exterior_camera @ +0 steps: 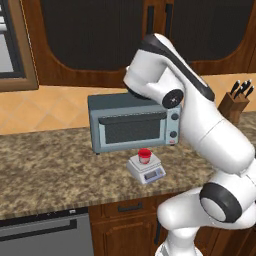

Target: Pick the jam and place it on the digital scale for weighing, and close the cabinet.

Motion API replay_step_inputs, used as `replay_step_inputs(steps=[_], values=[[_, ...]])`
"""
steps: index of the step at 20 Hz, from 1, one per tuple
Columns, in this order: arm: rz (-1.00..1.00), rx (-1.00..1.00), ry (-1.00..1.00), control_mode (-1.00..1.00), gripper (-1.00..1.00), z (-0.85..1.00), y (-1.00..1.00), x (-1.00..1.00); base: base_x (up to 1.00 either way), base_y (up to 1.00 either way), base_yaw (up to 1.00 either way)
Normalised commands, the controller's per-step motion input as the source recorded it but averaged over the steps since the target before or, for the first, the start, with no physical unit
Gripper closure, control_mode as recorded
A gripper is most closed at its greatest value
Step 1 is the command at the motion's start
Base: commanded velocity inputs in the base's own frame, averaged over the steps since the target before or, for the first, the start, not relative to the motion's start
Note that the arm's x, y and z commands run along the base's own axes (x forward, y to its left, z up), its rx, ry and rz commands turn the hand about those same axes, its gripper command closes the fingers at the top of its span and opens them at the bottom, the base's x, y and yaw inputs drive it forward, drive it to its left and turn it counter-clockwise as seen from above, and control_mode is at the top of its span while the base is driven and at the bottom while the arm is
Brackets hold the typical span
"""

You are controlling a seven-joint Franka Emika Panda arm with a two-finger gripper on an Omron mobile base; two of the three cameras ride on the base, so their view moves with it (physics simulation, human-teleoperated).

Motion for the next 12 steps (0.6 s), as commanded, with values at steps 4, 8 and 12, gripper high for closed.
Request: replay_step_inputs(steps=[4, 8, 12], values=[[-0.21, 0.29, 0.0, -1.0, -1.0, -0.15, 0.08, 0.76, 0.0, 0.0, 0.0], [-0.39, 0.2, 0.0, -1.0, -1.0, -0.24, 0.26, 0.94, 0.0, 0.0, 0.0], [-0.51, 0.14, 0.0, -1.0, -1.0, -0.21, 0.22, 1.0, 0.0, 0.0, 0.0]])
